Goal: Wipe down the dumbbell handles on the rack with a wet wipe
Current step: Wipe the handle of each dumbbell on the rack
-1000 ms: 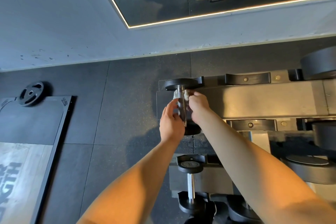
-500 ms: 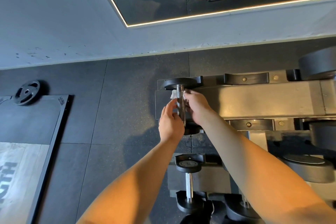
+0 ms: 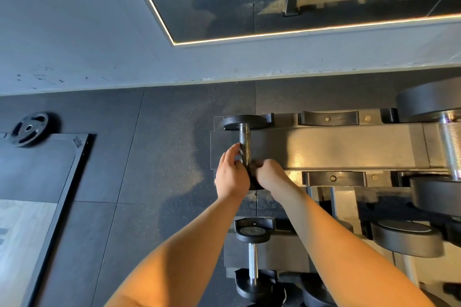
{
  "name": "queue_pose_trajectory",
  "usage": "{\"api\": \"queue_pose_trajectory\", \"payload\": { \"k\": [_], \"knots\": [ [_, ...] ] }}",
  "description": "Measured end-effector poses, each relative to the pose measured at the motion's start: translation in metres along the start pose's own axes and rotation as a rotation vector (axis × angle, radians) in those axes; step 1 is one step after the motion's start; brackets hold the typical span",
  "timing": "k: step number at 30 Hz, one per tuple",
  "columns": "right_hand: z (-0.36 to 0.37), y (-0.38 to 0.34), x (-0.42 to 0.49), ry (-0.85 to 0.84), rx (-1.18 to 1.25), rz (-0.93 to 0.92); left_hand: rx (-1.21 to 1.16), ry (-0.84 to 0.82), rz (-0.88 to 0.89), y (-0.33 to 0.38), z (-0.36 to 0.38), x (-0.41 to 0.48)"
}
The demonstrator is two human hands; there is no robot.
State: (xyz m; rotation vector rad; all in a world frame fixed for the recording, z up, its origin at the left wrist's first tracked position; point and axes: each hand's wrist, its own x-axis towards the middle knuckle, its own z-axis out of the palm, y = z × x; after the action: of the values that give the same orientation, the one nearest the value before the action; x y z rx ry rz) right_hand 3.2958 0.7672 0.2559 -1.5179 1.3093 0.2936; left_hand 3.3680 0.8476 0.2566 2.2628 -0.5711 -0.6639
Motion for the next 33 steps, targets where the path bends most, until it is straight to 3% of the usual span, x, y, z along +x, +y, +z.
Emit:
{"api": "queue_pose_trajectory", "payload": {
  "k": [4,9,17,24,30,33],
  "knots": [
    [-0.011,-0.016,0.008,0.335,0.305,-0.188,-0.004,-0.006,-0.009,0.001,0.002,0.0],
    [-0.01,-0.049,0.019,0.452,0.61,-0.184,-0.018,-0.016,-0.025,0.0,0.001,-0.001],
    [0.026,-0.013,0.006,0.555,0.418,-0.37,-0.003,-0.016,-0.015,0.002,0.004,-0.001],
    [0.012,-0.037,0.019,0.547,0.389,-0.496,0.027,-0.016,-0.038,0.005,0.004,-0.002],
    [0.024,-0.005,0.023,0.549,0.11,-0.664,0.025,-0.031,-0.017,0.004,0.002,-0.002],
    [0.026,0.008,0.021,0.521,0.026,-0.659,0.03,-0.043,-0.022,0.005,0.001,-0.002]
  ]
}}
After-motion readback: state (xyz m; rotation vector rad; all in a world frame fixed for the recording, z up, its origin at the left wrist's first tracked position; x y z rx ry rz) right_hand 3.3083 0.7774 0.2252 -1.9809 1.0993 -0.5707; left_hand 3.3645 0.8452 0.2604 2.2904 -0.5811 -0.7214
